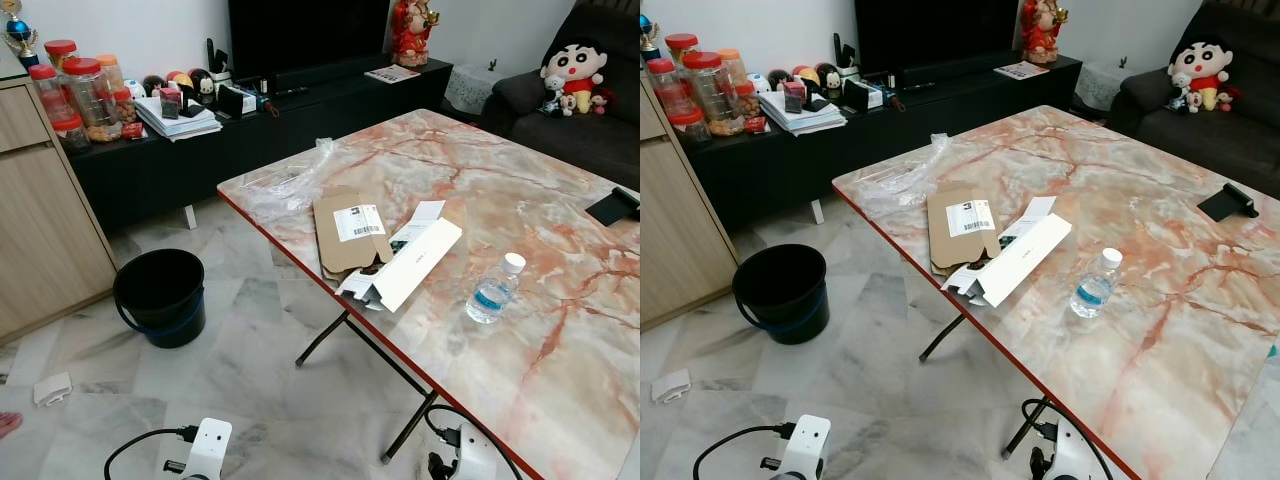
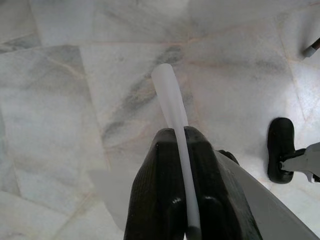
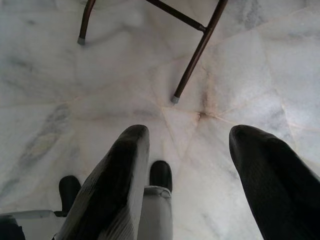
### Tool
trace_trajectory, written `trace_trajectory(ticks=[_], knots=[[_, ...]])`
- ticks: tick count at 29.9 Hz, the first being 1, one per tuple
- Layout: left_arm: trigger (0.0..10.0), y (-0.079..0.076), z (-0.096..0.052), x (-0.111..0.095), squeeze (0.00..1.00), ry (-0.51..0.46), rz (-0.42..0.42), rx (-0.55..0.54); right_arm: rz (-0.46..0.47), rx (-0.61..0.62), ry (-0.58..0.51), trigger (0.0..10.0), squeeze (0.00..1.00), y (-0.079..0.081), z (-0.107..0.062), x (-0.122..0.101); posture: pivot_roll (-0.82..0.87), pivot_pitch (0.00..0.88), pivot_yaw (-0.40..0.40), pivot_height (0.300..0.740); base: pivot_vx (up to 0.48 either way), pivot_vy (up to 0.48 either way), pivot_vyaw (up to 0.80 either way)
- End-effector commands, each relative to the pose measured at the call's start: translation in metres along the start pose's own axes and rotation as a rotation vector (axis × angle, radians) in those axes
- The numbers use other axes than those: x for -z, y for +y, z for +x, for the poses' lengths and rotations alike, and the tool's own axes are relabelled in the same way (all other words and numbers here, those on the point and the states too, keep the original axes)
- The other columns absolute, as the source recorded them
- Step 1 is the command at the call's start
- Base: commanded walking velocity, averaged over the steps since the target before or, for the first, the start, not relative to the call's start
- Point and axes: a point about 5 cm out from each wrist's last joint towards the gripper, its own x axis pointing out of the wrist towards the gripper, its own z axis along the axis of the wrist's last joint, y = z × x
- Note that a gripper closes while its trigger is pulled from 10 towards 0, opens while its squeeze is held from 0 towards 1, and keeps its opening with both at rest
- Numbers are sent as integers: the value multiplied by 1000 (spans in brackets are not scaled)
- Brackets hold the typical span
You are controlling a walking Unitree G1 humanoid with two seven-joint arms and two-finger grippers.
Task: Picking trash to rubbish bin
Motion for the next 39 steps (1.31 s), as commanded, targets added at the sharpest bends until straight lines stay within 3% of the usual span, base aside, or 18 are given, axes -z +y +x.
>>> trace_trajectory(ticks=[1, 9, 20, 33, 39], knots=[[10000, -2, -1, 3, 0, 11, -14, 9, -2, 19, -13, 10000, 0, -16, -3, 2, 171, 0, -93, 740, -247, 0, 0], [10000, -2, -1, 3, 0, 11, -13, 10, -9, 26, -8, 10000, 0, -24, -4, 4, 171, 0, -93, 740, -61, 0, 0], [10000, -3, -1, 3, 0, 10, -14, 10, -15, 14, 9, 10000, 0, -7, -2, 6, 169, 0, -95, 740, 0, 0, 0], [10000, -3, -1, 3, 0, 8, -20, 10, -23, 11, 2, 10000, 0, -5, -2, 4, 169, 0, -95, 740, 0, 0, 0], [10000, -4, 0, 3, 0, 7, -22, 10, -23, 11, 2, 10000, 0, -6, -2, 6, 169, 0, -98, 740, -280, 0, 0]])
